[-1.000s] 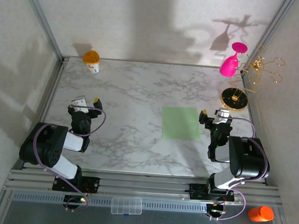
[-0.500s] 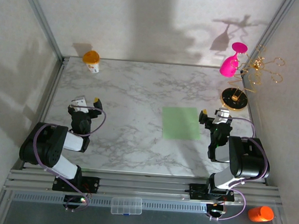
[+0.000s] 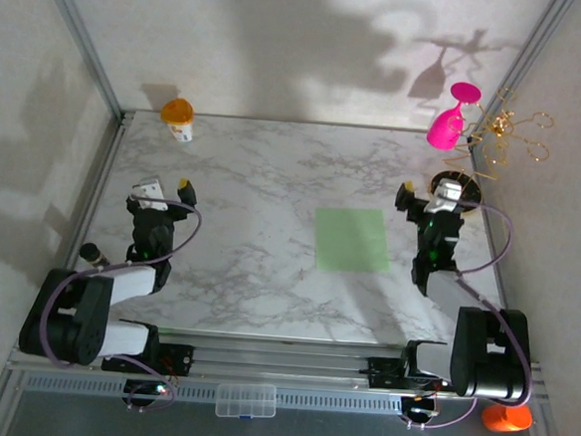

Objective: Fold a paper plane with a square sheet of paper (pick it up from the middle)
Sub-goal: Move the square sheet of paper to the center of the table.

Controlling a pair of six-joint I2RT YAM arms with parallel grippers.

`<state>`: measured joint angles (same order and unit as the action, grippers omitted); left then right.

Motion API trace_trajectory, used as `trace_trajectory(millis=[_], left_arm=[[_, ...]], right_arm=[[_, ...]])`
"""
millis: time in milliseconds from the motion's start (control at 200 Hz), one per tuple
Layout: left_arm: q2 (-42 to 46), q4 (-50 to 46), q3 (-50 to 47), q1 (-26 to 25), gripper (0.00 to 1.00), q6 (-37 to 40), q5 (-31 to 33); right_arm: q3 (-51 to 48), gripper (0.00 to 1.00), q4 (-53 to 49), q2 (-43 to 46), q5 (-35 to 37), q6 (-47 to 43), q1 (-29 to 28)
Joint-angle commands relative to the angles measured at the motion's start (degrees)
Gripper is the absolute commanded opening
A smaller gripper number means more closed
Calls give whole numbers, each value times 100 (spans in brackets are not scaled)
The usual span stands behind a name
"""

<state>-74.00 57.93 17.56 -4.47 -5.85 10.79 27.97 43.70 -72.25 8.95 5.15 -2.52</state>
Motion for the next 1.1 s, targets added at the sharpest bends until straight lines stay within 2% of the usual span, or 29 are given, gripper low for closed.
trace_trajectory(millis=[0,135,225,335,536,736,1096], left_arm=[[422,-1377,533,-62,99,-779,168],[492,-3224,1419,-72,99,-1966,-153],[389,-3796,1733,-97,99,-2465,-575],[262,-3895,1827,-137,99,-2783,-1242],[-45,-3967,2003,-354,99,-2913,-1608],[-302,-3952,2106,-526,99,-2971,-1695],[-541,-3783,2129,-608,99,-2951,-1651]], right_arm=[[921,99,-2377,-129,112,728,-132],[1637,99,-3777,-563,-574,1295,-429],[1711,99,-4245,-761,-962,1740,-671],[1527,96,-4281,-835,-1398,2277,-999],[1243,92,-4029,-958,-1426,3032,-1577],[1314,89,-4114,-1418,-1084,3543,-1893],[1457,85,-4340,-1979,-895,4506,-2595]])
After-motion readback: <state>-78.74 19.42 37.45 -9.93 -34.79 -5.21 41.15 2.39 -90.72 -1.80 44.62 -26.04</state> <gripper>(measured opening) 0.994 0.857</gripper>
